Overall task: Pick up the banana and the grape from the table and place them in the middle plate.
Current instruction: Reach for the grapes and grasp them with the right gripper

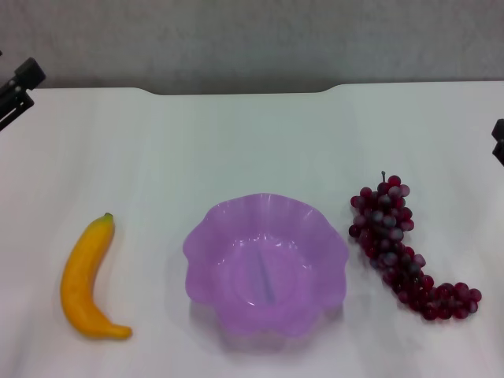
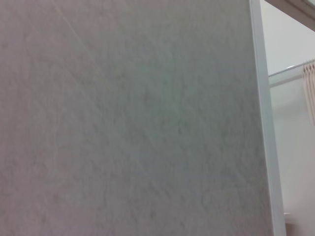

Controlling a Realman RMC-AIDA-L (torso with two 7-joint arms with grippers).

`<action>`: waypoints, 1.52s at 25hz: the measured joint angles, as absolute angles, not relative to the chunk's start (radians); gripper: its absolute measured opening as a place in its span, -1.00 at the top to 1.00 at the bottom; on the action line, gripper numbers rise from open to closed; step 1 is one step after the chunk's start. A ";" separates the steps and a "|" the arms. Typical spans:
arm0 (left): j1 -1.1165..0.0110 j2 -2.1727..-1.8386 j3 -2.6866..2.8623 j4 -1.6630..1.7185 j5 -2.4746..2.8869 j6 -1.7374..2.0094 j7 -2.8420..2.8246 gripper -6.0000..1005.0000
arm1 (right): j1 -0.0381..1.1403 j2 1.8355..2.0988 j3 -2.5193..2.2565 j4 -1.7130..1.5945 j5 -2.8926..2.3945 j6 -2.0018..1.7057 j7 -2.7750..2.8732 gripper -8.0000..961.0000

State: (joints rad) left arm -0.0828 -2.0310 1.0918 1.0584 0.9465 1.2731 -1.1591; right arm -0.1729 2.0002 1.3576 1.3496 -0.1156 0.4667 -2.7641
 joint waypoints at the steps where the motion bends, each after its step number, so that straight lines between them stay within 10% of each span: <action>1: -0.083 -2.031 1.092 1.058 0.946 1.273 -1.159 -0.51 | -0.173 2.000 1.358 1.350 -0.118 0.467 -2.764 -0.37; 20: -0.083 -2.031 1.089 1.060 0.953 1.272 -1.161 -0.51 | -0.186 1.989 1.338 1.546 -0.425 0.229 -2.509 -0.38; 29: -0.083 -2.031 1.087 1.060 0.956 1.273 -1.163 -0.51 | -0.185 1.880 1.343 1.653 -0.909 0.182 -1.849 -0.39; 35: -0.084 -2.031 1.087 1.061 0.957 1.273 -1.165 -0.51 | -0.140 1.904 1.489 1.614 -1.355 0.364 -1.362 -0.39; 38: -0.087 -2.031 1.087 1.062 0.957 1.273 -1.166 -0.51 | -0.082 1.972 1.637 1.584 -1.650 0.527 -1.089 -0.39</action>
State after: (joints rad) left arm -0.0867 -2.0309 1.0874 1.0616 0.9573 1.2733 -1.1655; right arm -0.0820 1.9720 1.6369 1.5839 -1.6500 0.5273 -1.0889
